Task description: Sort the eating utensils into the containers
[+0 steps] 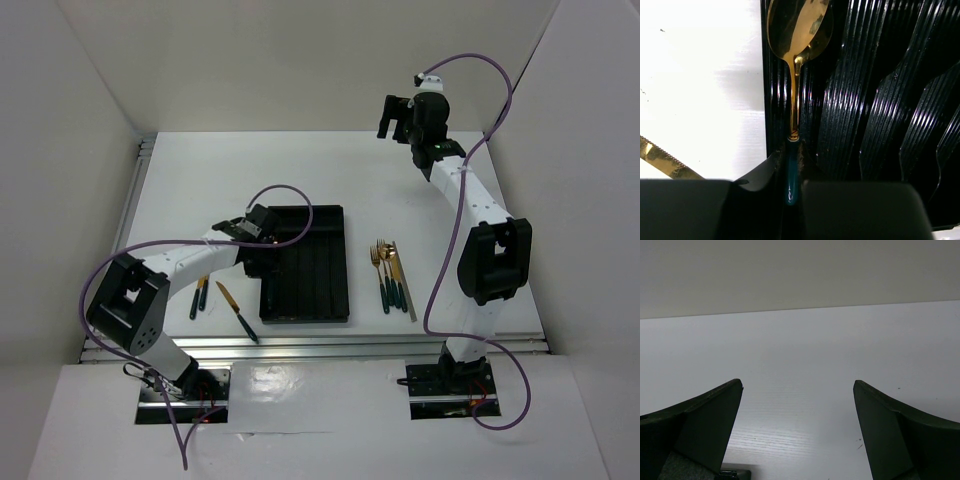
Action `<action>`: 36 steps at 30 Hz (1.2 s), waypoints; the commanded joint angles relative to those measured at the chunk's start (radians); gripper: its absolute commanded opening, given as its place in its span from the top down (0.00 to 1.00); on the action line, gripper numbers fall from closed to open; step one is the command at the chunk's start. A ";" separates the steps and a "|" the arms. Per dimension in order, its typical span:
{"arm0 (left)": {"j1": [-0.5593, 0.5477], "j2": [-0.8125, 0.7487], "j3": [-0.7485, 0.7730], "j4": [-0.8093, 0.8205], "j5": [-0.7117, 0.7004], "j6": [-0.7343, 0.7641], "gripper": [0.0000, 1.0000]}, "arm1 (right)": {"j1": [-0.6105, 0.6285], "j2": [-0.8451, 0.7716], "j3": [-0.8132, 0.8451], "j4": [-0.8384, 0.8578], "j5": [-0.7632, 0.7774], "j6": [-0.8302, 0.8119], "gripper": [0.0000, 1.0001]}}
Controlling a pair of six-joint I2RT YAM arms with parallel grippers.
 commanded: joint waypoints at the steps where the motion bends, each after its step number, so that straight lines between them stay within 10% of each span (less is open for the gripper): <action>1: -0.007 0.003 0.010 -0.016 -0.019 -0.016 0.85 | -0.002 -0.009 0.041 0.010 0.017 -0.012 0.00; 10: -0.046 -0.024 0.087 -0.053 -0.061 0.013 0.52 | -0.002 -0.009 0.041 0.019 0.017 -0.012 0.00; 19: -0.046 -0.196 0.130 -0.065 -0.082 0.022 0.42 | -0.002 -0.018 0.021 0.028 -0.001 -0.012 0.00; 36: -0.046 -0.690 -0.292 -0.146 -0.285 -0.377 0.17 | -0.002 0.002 0.039 0.019 -0.072 -0.003 0.00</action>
